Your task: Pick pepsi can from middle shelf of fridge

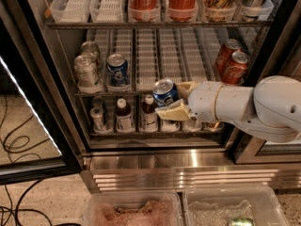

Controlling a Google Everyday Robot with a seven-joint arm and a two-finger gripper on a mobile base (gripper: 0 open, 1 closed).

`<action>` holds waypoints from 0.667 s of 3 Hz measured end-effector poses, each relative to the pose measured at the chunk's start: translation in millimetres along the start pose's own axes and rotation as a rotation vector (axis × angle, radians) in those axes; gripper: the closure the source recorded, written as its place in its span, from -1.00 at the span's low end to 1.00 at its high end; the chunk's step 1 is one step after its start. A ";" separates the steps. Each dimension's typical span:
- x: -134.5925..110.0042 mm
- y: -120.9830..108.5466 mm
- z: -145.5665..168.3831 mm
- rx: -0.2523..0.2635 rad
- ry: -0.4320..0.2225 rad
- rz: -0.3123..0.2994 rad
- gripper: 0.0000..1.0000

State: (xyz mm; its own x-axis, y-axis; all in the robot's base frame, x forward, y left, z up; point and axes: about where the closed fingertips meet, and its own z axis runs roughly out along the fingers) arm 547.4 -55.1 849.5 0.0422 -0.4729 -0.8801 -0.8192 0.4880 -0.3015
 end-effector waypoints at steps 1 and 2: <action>5.4 16.0 -5.4 0.028 -0.007 0.009 1.00; 14.5 63.1 -19.3 0.091 0.015 0.038 1.00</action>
Offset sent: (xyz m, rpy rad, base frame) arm -0.1273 0.0019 -0.0463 0.0127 -0.0001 -0.2249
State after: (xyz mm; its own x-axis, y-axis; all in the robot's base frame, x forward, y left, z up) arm 485.3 -45.3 824.9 0.0032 -0.4638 -0.8860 -0.7647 0.5697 -0.3010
